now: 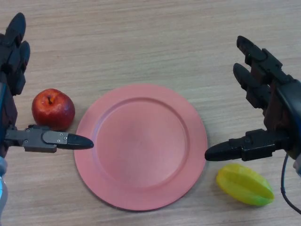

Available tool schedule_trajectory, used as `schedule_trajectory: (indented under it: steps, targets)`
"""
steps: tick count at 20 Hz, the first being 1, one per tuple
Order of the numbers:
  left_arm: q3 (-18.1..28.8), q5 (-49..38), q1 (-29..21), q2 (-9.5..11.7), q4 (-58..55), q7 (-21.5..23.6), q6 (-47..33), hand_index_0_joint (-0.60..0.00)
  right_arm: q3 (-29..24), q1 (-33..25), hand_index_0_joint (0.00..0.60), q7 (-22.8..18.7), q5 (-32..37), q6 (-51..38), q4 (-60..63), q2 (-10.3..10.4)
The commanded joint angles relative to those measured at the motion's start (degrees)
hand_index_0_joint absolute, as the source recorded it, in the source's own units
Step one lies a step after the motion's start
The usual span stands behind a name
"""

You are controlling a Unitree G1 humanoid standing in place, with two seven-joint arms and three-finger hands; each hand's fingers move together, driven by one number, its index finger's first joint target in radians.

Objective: Pick up the yellow starfruit and place it on the plate

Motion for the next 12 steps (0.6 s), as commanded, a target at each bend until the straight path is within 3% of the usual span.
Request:
schedule_trajectory:
  steps: [1, 8, 12]
  targets:
    - [3.8, 0.0, -1.2, 2.2, -2.8, 2.2, -8.7, 0.000, -2.5, -2.6, 0.000, -0.2, -1.9, -7.7, -2.6, -1.4]
    - [4.4, -1.9, -0.6, 2.0, -6.3, 2.0, -6.1, 0.000, -3.5, -2.1, 0.000, 0.4, -1.9, -8.3, -4.3, -1.6]
    - [3.2, -1.0, -1.4, 1.9, -5.8, 2.1, -5.2, 0.000, -4.7, 1.2, 0.000, 1.7, -3.1, -9.1, -5.2, -2.1]
